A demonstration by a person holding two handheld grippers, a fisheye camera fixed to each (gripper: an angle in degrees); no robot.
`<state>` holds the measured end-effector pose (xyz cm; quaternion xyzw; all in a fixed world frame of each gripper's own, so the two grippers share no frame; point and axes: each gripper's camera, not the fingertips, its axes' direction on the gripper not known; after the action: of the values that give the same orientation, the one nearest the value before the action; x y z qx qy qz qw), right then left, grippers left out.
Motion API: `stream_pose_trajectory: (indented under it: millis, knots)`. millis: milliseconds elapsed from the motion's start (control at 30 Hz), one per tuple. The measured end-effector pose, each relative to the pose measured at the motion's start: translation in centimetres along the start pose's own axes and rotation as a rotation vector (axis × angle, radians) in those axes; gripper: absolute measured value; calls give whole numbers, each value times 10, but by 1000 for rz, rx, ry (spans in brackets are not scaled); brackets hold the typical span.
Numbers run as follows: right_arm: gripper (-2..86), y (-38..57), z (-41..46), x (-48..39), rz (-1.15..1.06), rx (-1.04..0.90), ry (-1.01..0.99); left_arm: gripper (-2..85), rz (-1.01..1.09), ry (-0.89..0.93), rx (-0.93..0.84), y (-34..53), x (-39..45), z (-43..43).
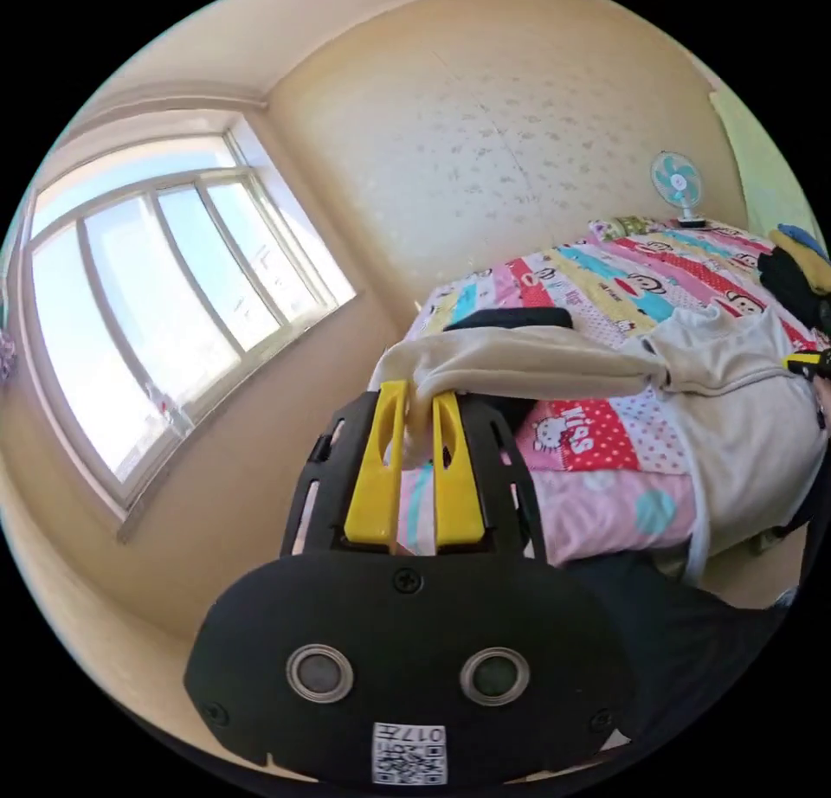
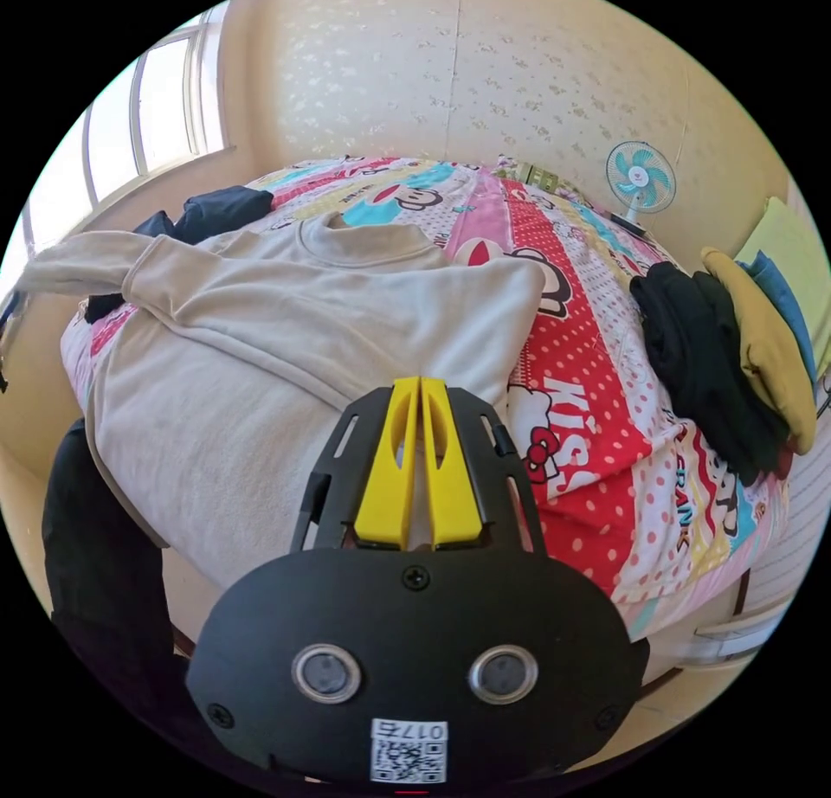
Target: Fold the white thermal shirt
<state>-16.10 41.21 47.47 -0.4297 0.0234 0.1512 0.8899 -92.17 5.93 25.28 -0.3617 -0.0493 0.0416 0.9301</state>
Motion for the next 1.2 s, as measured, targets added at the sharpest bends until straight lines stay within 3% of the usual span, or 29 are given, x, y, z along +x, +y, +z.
stream_pose_trajectory:
  millis: [33,100,167,200,300,467,533,600,633,700,800,900,1033,1200]
  knots:
    - [5,0,1,2,-4,0,9,89,-68,27,-64,16,-17,16]
    - [5,1,1,6,-7,1,15,118,-490,181,-319,95,-85,73]
    - [5,1,1,11,-5,2,10,115,-837,376,-316,164,-117,84]
    - [5,1,1,16,-2,2,3,118,-1012,482,-232,202,-124,80]
    - [5,0,1,25,0,1,-1,146,-1197,633,-97,244,-119,66]
    - [5,-3,-1,32,-16,-1,40,169,-1227,818,-21,240,-112,72]
    - [5,-5,-3,36,-23,1,57,127,-1304,845,-19,240,-118,75]
    - [5,-7,-5,40,-25,2,64,39,-1429,961,191,230,-120,53]
    - [6,-9,-6,43,-25,3,65,37,-1389,1020,270,214,-117,43]
    - [6,-12,-8,49,-24,1,64,36,-946,1215,454,108,-84,-21]
    - [8,-17,-12,58,-21,-3,63,38,-519,1375,494,-6,20,-108]
    - [12,-22,-19,71,-13,5,45,44,-279,1536,431,-56,166,-160]
    - [31,-14,-53,110,106,142,-36,100,-31,1653,71,-37,343,-164]
    - [100,-1,-72,189,344,246,-356,114,-99,1536,38,76,385,-154]
